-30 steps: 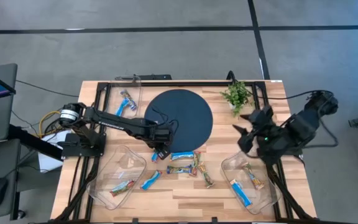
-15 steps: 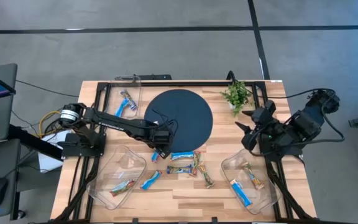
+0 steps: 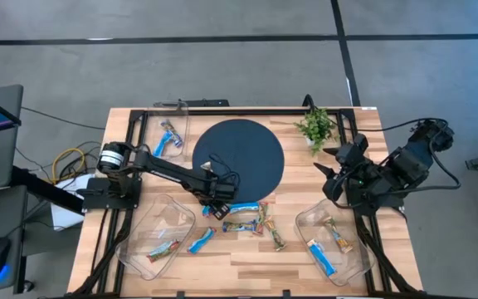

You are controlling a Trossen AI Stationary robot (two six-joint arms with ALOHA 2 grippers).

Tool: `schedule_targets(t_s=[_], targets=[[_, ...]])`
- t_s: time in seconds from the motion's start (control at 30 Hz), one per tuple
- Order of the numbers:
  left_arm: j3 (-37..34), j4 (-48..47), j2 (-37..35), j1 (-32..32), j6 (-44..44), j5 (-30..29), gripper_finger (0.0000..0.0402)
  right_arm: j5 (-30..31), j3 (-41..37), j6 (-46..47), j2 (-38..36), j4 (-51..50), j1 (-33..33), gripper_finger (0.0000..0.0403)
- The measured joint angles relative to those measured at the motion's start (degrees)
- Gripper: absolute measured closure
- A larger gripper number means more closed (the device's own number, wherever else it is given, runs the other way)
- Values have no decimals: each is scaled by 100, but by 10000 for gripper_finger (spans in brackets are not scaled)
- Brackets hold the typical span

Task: Pick and place Granola Bars by type
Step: Put the red granola bar into the bottom left transparent bin

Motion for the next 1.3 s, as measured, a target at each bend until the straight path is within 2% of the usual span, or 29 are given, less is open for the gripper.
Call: schedule_targets(t_s=[0.2, 0.53, 0.73, 1.0, 1.13, 1.3], targets=[[1, 90, 7, 2, -30, 54, 208, 11, 0, -2, 0, -21, 0, 178], [2, 104, 7, 0, 57, 162, 311, 24, 0, -2, 0, -42, 0, 178], [152, 97, 7, 0, 248, 153, 349, 24, 0, -2, 0, -42, 0, 178], [936, -5, 7, 48, 825, 212, 347, 22, 0, -2, 0, -42, 0, 178], [1585, -686, 0, 46, 1054, 168, 351, 19, 0, -2, 0, -43, 0, 178], [2663, -1959, -11, 25, 1319, -156, 354, 20, 0, -4, 0, -43, 0, 178]])
